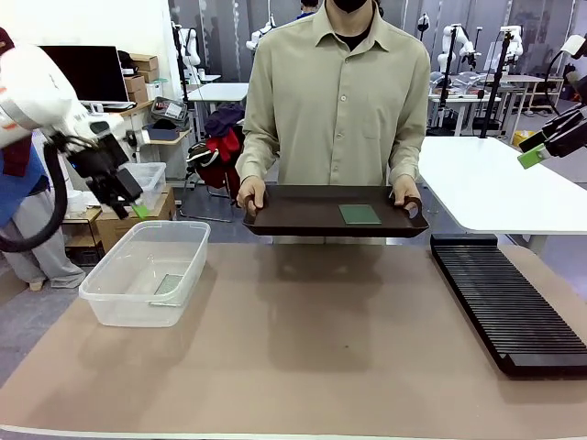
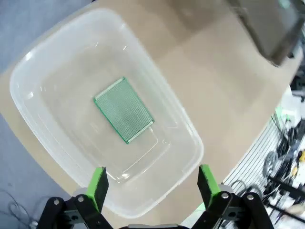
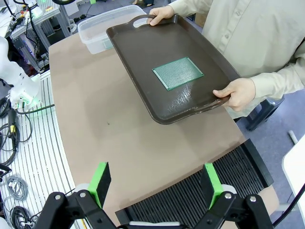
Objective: Sort PCBs into racks and boxes based on the side picked up.
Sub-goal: Pick up the Blank PCB handed by the Human.
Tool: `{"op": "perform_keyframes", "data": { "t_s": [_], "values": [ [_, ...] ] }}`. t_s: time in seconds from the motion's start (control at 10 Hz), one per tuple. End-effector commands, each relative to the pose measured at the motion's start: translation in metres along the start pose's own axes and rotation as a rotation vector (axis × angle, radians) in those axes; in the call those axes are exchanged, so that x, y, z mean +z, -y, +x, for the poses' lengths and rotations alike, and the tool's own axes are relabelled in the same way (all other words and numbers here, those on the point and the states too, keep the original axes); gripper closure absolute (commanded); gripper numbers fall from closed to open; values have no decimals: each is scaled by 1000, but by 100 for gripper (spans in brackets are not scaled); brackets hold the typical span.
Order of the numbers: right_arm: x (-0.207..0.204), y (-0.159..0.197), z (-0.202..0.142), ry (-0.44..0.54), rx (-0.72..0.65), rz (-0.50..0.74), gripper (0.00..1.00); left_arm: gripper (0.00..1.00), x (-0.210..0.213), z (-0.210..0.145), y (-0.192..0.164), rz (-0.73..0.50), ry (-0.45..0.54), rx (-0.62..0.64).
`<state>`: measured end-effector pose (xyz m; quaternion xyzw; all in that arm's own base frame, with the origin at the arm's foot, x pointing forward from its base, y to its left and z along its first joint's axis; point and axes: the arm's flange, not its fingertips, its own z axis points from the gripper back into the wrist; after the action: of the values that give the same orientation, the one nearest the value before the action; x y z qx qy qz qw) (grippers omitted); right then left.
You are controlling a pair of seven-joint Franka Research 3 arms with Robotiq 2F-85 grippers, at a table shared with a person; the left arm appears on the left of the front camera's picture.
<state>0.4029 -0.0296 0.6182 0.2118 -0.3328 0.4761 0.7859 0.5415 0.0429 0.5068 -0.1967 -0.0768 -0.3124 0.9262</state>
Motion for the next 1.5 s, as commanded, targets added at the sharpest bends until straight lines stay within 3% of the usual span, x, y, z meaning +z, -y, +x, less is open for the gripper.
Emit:
{"op": "perform_keyframes", "data": {
  "t_s": [0.0,0.2,0.5,1.0,1.4],
  "values": [
    [-1,1,0,16,9,18,0,0,28,2,9,-69,102,-204],
    [-1,1,0,16,9,18,0,0,54,9,30,-8,214,-370],
    [-1,1,0,16,9,18,0,0,66,25,59,138,303,-475],
    [-1,1,0,16,9,18,0,0,68,21,77,115,459,-560],
    [-1,1,0,16,9,18,0,0,75,31,77,131,400,-529]
  ]
}}
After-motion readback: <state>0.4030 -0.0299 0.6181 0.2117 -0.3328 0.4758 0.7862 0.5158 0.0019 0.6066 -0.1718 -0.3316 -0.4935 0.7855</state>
